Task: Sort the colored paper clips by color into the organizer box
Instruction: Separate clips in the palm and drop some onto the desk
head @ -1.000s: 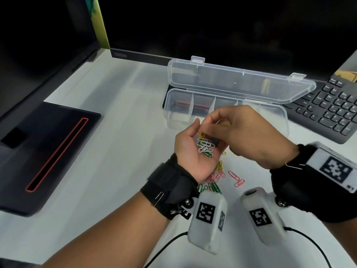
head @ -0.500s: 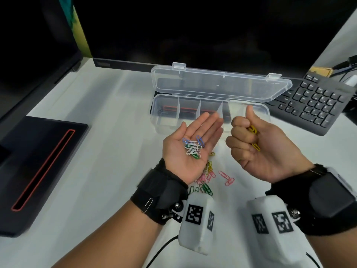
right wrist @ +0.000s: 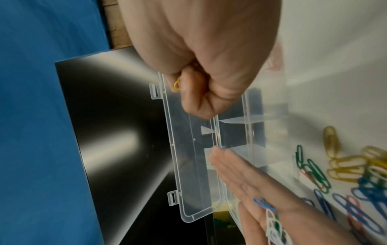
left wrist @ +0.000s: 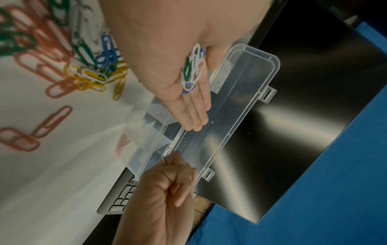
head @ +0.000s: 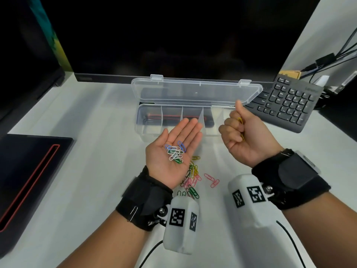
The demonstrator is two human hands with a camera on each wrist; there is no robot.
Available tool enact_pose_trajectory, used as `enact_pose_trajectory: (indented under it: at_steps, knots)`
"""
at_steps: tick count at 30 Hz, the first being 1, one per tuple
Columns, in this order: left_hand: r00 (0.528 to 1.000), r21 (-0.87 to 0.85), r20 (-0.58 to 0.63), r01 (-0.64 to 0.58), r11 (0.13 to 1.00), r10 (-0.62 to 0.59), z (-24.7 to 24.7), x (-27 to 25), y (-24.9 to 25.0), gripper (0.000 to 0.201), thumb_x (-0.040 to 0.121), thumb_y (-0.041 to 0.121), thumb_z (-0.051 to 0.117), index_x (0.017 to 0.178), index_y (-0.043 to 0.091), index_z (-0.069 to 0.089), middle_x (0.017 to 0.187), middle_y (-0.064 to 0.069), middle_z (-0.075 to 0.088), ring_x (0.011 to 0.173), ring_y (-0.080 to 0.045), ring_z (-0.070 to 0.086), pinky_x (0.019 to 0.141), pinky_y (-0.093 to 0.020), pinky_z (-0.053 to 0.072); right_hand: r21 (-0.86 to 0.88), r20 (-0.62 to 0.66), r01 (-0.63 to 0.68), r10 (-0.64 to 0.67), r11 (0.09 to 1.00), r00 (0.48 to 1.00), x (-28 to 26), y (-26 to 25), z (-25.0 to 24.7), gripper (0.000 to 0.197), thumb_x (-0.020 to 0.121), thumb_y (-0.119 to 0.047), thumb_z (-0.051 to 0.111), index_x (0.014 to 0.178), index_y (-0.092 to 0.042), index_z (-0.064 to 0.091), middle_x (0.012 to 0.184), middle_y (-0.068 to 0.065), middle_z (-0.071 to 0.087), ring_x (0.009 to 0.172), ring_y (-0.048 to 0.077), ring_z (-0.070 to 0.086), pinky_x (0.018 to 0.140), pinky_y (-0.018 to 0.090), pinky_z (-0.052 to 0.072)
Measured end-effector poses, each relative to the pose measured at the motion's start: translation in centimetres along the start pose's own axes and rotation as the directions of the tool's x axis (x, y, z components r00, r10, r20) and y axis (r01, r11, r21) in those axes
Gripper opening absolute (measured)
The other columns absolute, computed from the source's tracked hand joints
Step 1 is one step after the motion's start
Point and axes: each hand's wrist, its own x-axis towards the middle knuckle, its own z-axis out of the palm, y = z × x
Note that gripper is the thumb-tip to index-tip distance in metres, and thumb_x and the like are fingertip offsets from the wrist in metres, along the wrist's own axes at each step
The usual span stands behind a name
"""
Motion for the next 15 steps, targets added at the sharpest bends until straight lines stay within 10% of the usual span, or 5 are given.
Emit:
enact_pose_trajectory:
  at_steps: [8, 15]
  knots:
    - [1.000, -0.002, -0.010, -0.024, 1.000, 0.024, 0.2, 0.0, 0.4, 0.047, 0.101, 0.025, 0.030, 0.120, -0.008, 0.058, 0.123, -0.026, 0.062, 0.115, -0.037, 0.060, 0.095, -0.051, 0.047, -0.016, 0.030, 0.058, -0.058, 0.998, 0.998, 2.0, 0.6, 1.2, 0.028, 0.098, -0.030, 0.050, 0.084, -0.009, 0.060, 0.050, -0.006, 0.031, 0.043, 0.006, 0.027, 0.036, 0.015, 0.031]
    - [1.000, 0.006, -0.016, -0.019, 1.000, 0.020, 0.2, 0.1, 0.3, 0.049, 0.101, 0.025, 0.031, 0.114, -0.009, 0.063, 0.122, -0.025, 0.063, 0.111, -0.037, 0.063, 0.095, -0.050, 0.048, -0.356, -0.072, 0.065, -0.097, 0.932, 0.993, 3.0, -0.5, 2.5, 0.058, 0.098, -0.044, 0.041, 0.047, -0.019, 0.032, 0.043, -0.005, 0.022, 0.034, 0.010, 0.016, 0.033, 0.020, 0.013]
